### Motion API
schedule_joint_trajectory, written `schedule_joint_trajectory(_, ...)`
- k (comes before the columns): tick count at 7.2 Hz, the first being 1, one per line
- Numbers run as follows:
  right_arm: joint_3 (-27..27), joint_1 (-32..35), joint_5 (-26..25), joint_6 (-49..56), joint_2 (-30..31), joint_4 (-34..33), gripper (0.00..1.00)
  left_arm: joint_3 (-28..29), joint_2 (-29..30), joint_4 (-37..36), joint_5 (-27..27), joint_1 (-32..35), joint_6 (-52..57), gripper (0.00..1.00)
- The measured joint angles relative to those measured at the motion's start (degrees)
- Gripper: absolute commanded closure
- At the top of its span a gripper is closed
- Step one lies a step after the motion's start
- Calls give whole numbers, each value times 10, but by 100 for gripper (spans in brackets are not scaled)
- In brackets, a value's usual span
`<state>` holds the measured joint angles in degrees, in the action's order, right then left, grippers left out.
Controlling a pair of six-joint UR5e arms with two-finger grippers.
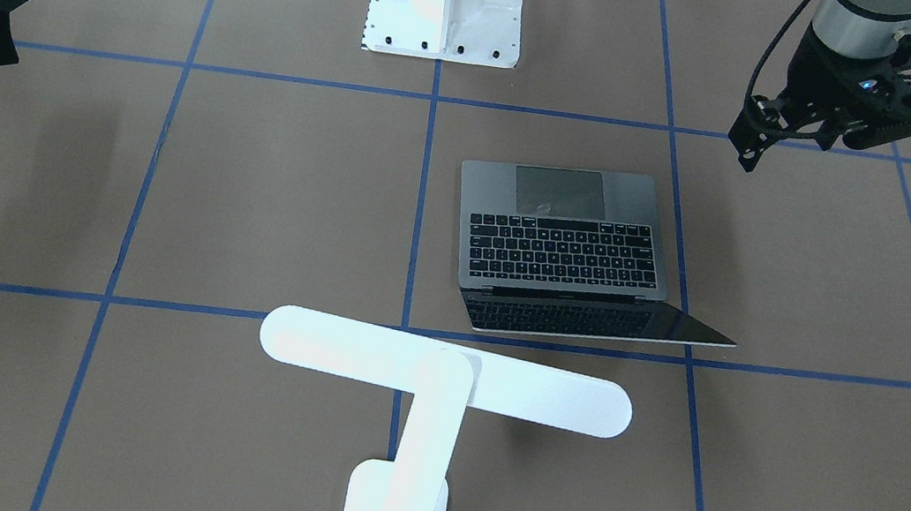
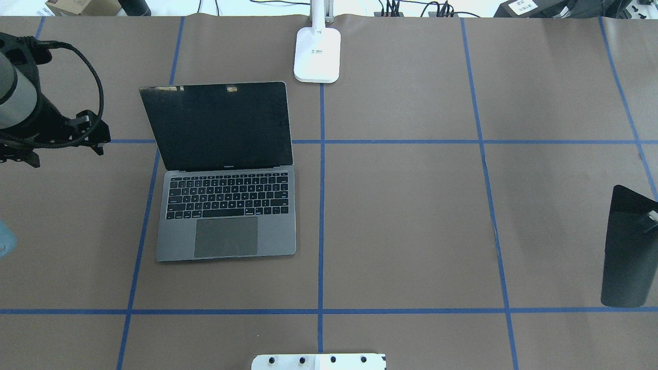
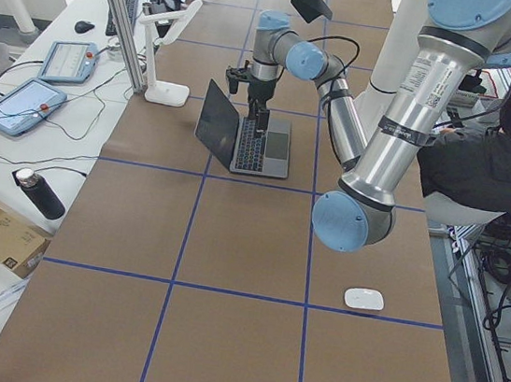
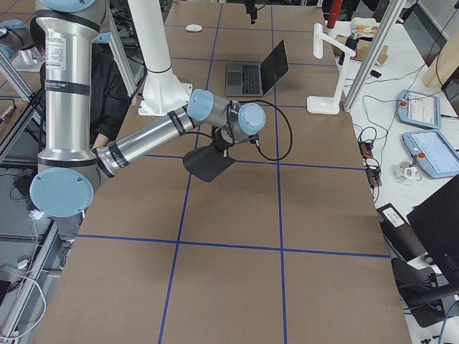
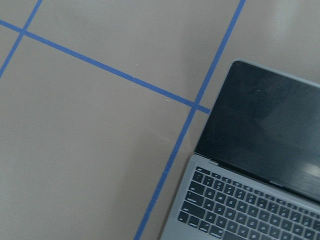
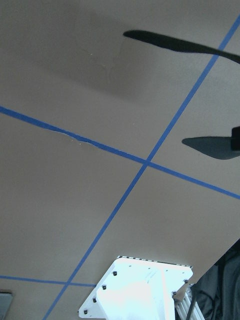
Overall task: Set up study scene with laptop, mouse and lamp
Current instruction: 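Bring the black mouse in with the right gripper while the left gripper withdraws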
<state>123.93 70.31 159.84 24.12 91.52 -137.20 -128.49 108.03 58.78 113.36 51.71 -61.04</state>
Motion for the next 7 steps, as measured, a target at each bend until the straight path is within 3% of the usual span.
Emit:
schedule_joint_trajectory(3,-2,-97,-11,-286,-122,96,100,-1,-54,3,4,24,133,0)
schedule_joint_trajectory(5,-45,-160,-42,-432,-178,204,100,2,-63,4,5,41,158,0)
schedule_joint_trajectory(7,-104,-210,-84,-522,-240,267,100,5,-79,4,5,69,209,0)
